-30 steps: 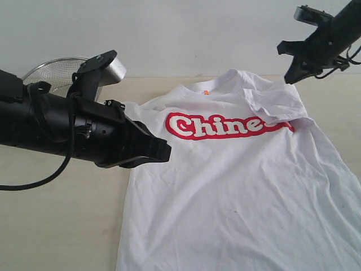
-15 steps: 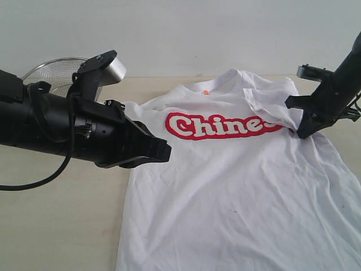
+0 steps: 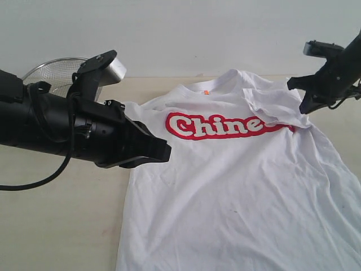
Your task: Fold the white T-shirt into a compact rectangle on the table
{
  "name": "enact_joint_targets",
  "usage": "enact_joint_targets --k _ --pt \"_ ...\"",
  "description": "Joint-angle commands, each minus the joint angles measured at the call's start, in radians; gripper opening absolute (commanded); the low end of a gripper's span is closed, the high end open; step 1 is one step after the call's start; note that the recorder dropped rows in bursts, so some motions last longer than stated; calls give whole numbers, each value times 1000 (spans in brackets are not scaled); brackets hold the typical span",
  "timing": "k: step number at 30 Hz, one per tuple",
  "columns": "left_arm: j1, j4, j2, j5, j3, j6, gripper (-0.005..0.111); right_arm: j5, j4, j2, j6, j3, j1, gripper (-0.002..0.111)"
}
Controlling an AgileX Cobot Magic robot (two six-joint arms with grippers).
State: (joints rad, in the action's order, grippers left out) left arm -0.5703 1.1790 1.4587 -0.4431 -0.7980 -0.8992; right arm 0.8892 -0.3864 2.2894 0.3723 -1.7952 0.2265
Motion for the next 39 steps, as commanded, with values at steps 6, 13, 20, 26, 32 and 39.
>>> enact_joint_targets --k 6,13,20,26,32,39 --pt "2 14 -9 -17 -3 -5 4 -24 31 39 -8 -13 1 0" --pt "2 14 -9 -25 -3 -5 4 -35 -12 -54 0 -39 1 0" --pt "2 14 -9 -25 -3 -5 4 -108 -16 -23 -4 -101 -2 0" --pt "2 14 -9 -23 -3 -5 4 -160 -18 62 -16 -101 -17 0" --pt "2 14 -9 -21 -3 -5 4 -179 -18 106 -21 -101 -27 0" --pt "2 14 -9 -28 -3 -5 4 -152 -29 55 -28 -132 -27 0"
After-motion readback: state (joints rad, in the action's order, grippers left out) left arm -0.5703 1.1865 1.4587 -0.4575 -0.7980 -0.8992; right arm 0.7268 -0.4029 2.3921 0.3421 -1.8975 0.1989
